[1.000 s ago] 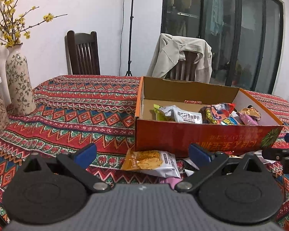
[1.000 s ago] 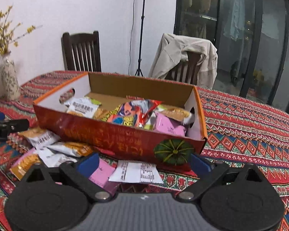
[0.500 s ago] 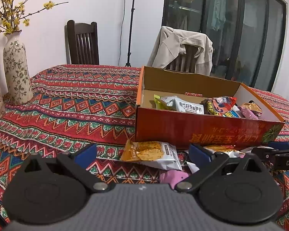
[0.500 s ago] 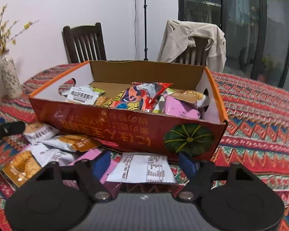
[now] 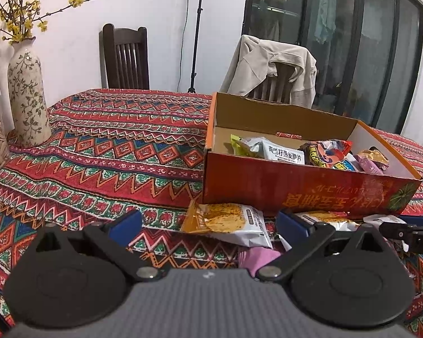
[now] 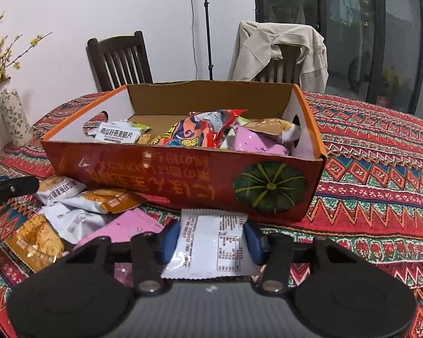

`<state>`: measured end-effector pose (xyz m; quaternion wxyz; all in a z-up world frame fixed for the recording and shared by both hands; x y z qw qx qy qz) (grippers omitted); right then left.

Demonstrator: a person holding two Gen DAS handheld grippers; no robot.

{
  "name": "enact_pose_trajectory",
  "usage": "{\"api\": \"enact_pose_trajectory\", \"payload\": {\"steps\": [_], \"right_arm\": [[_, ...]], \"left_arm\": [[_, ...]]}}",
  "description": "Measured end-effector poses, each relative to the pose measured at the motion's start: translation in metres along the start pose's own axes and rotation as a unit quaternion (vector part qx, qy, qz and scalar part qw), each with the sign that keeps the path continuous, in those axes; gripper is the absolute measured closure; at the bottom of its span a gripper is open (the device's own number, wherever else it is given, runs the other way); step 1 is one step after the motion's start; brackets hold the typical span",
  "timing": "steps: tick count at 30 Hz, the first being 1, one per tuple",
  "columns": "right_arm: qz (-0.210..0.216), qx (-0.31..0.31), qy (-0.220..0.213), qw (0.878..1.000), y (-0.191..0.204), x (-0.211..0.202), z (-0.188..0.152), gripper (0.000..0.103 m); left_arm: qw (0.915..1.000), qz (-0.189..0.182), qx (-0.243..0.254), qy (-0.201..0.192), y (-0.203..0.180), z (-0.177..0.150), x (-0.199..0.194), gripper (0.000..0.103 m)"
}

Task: Organize snacks
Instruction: 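Grasp a white packet with the right tool while the left tool grasps a cracker packet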

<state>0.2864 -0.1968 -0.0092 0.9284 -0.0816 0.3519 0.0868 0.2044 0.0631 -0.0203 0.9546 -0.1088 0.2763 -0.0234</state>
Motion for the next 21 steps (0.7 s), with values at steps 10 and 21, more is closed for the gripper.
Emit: {"api": "enact_pose_trajectory", "payload": {"steps": [10,21], "right_arm": [[-0.012,0.011,-0.041,0.999,-0.007,-0.023,0.002,0.056],[-0.025,0.015,-0.044,0.999,-0.012,-0.024,0.002,0.056]], "left_arm": [[0.9998,0.014,-0.011,0.014,0.006,-0.001,0.01,0.0],[0.9978,0.038,-0.007,0.054,0.003,0.007,0.032,0.0]]}}
Point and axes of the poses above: each gripper's, at about its wrist camera, not at the fingertips, and x roughly the way its jaws point, y to its left, z to its top, the point moved 3 cm from there along x, roughly the way its jaws point, and after that the axes turned 14 degrees about -z, right-handed, at the moved point
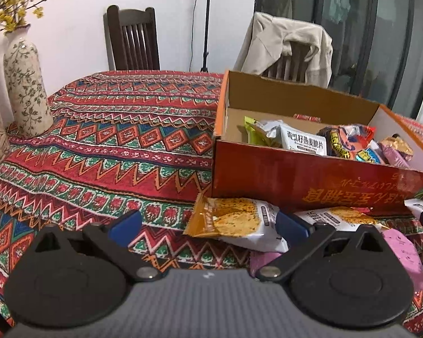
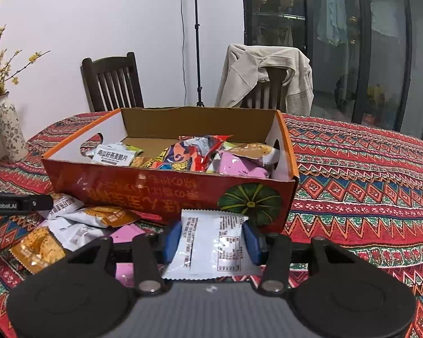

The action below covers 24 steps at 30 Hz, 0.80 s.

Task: Organize snacks
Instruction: 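Grasp a white packet with the right tool while the left tool grasps a cracker packet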

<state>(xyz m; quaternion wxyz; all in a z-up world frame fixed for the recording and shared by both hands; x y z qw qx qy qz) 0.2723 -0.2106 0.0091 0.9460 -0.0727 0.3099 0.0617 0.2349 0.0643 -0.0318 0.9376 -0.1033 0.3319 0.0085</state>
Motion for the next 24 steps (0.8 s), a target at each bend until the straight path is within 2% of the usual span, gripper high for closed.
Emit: {"api": "enact_pose_trajectory", "payload": {"steps": [6,9,17,19,21,24], "right_arm": [[-0.002,0.003,0.004,1.0,-0.001,0.003,-0.001,0.056],[-0.002,0.003,0.002,1.0,-0.001,0.002,-0.001,0.056],[0.001,-0.002,0.002,1.0,0.002,0.001,-0.002,0.056],[0.001,-0.002,0.003,1.0,0.002,0.002,-0.002,0.056],[0.001,-0.003,0.003,1.0,0.003,0.002,-0.002,0.056],[0.003,-0.004,0.002,1.0,0.003,0.001,-0.003,0.056]], "left_arm": [[0.9987,0.018,0.036,0.032,-0.016,0.004,0.021,0.0],[0.9981,0.022,0.038,0.043,-0.015,0.0,0.031,0.0],[0.9994,0.004,0.017,0.03,-0.009,-0.004,0.032,0.001],[0.9995,0.001,0.019,0.027,-0.009,-0.004,0.03,0.008],[0.9993,-0.008,0.029,0.021,-0.012,-0.004,0.026,0.028],[0.9992,-0.019,0.032,0.018,-0.014,-0.005,0.021,0.036]]}}
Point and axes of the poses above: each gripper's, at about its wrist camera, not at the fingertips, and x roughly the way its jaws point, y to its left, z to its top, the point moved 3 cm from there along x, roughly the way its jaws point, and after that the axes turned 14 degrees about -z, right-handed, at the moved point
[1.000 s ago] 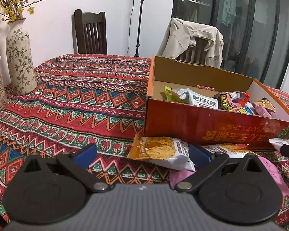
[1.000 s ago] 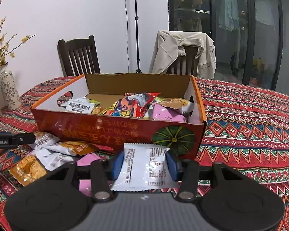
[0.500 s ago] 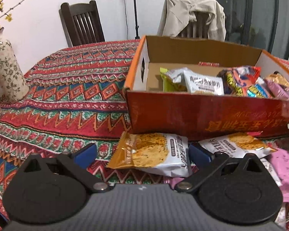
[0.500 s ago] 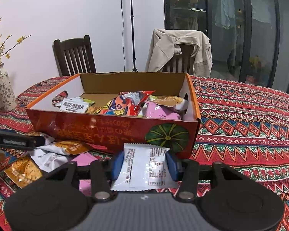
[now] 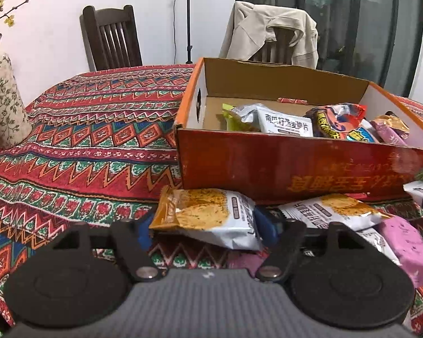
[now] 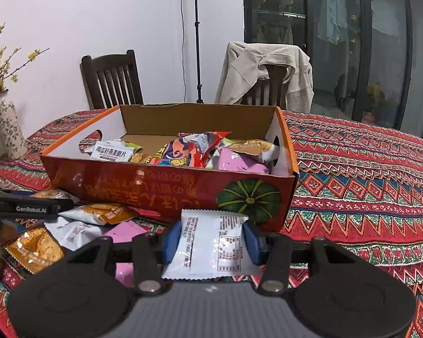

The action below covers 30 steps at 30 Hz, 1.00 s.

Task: Organize snacks
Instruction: 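Grasp a white packet with the right tool while the left tool grasps a cracker packet, then carry both packets into the box and open both tools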

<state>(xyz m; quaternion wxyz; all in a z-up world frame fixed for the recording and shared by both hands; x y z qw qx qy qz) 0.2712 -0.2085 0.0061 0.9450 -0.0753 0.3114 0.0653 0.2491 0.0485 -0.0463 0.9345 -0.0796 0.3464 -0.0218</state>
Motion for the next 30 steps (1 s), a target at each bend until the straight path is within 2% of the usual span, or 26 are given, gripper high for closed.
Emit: {"api": "enact_pose_trajectory", "payload": {"steps": [3,8,18,24,30], "right_arm": [[0.001,-0.001,-0.002,1.0,0.001,-0.001,0.0,0.056],[0.008,-0.001,-0.011,1.0,0.0,-0.006,0.001,0.056],[0.022,-0.002,-0.038,0.999,0.001,-0.023,0.004,0.056],[0.033,-0.008,-0.067,0.997,0.005,-0.04,0.008,0.056],[0.03,-0.008,-0.091,0.995,0.004,-0.054,0.023,0.056]], "left_arm": [[0.9999,-0.011,-0.008,-0.004,0.001,0.0,-0.004,0.04],[0.9996,-0.01,0.005,-0.026,-0.004,0.001,-0.02,0.041],[0.9963,-0.033,0.022,-0.076,-0.021,-0.001,-0.065,0.041],[0.9933,-0.042,0.034,-0.102,-0.033,0.014,-0.082,0.04],[0.9908,-0.052,0.051,-0.114,-0.048,0.042,-0.086,0.04]]}}
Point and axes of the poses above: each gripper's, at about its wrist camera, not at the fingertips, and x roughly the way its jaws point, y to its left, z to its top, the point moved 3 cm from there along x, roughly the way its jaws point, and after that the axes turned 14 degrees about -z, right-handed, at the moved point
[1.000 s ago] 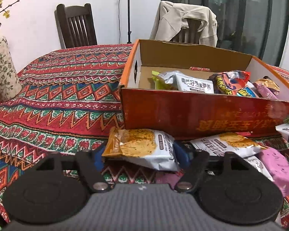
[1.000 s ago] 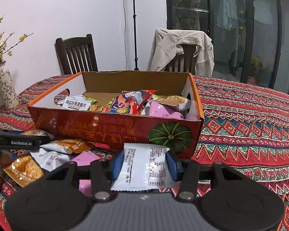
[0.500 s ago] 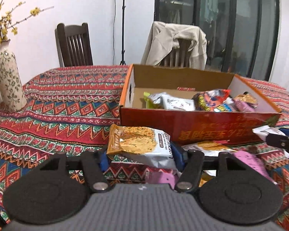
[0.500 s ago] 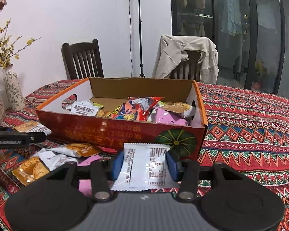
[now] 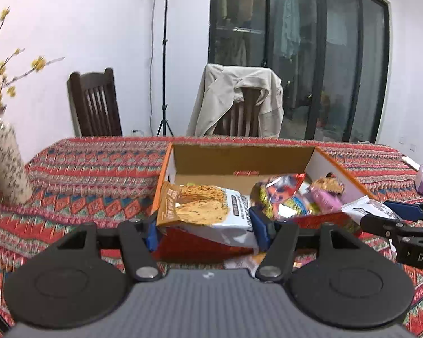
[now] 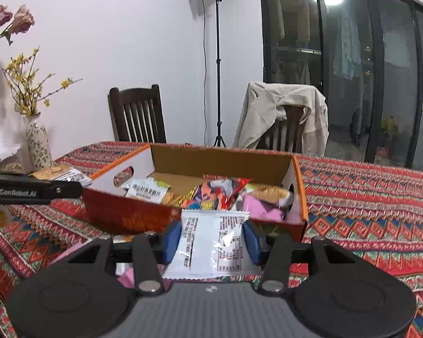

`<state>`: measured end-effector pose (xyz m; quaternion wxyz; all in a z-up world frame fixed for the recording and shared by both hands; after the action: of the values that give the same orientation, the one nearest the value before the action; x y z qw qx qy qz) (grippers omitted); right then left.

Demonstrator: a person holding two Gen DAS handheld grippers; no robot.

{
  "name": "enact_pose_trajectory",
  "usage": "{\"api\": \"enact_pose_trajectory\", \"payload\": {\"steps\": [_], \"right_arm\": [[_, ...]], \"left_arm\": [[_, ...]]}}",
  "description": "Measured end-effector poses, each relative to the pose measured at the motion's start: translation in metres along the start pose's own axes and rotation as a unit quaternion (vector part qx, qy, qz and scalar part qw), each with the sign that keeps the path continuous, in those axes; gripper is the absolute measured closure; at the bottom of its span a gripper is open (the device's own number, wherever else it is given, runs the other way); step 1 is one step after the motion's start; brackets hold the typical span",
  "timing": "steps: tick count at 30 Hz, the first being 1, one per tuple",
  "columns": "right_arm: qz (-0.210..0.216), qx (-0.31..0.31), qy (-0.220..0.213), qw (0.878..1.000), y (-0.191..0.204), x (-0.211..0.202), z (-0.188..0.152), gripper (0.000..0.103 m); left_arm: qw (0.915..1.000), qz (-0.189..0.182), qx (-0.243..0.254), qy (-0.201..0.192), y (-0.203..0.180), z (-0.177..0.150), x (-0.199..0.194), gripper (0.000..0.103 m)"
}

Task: Organize snacks
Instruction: 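Carry both packets into the box and open both tools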

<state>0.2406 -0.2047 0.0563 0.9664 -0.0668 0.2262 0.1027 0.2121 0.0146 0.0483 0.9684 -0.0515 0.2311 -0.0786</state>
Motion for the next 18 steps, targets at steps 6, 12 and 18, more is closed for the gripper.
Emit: {"api": "enact_pose_trajectory", "payload": {"steps": [6,12,18], "right_arm": [[-0.017,-0.01,-0.018,1.0,0.0,0.002,0.027,0.056],[-0.03,-0.002,-0.029,0.999,0.002,0.022,0.052,0.056],[-0.038,0.016,-0.018,0.999,0.005,0.05,0.061,0.056]], "left_arm": [[0.9999,-0.002,-0.001,-0.013,-0.009,0.025,0.015,0.046],[0.9994,-0.01,-0.029,-0.017,-0.007,0.037,0.037,0.058],[0.9981,-0.006,-0.059,-0.018,0.007,0.042,0.056,0.063]]}}
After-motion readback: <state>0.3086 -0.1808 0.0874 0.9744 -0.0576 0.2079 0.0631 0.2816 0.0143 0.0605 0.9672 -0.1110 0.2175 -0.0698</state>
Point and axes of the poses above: each gripper's, at about its wrist camera, not at the fingertips, and x roughly the way its jaws point, y to its left, z to its top, the point moved 3 cm from there along x, roughly the way its jaws point, and after that the axes turned 14 degrees about -z, right-handed, at the moved point
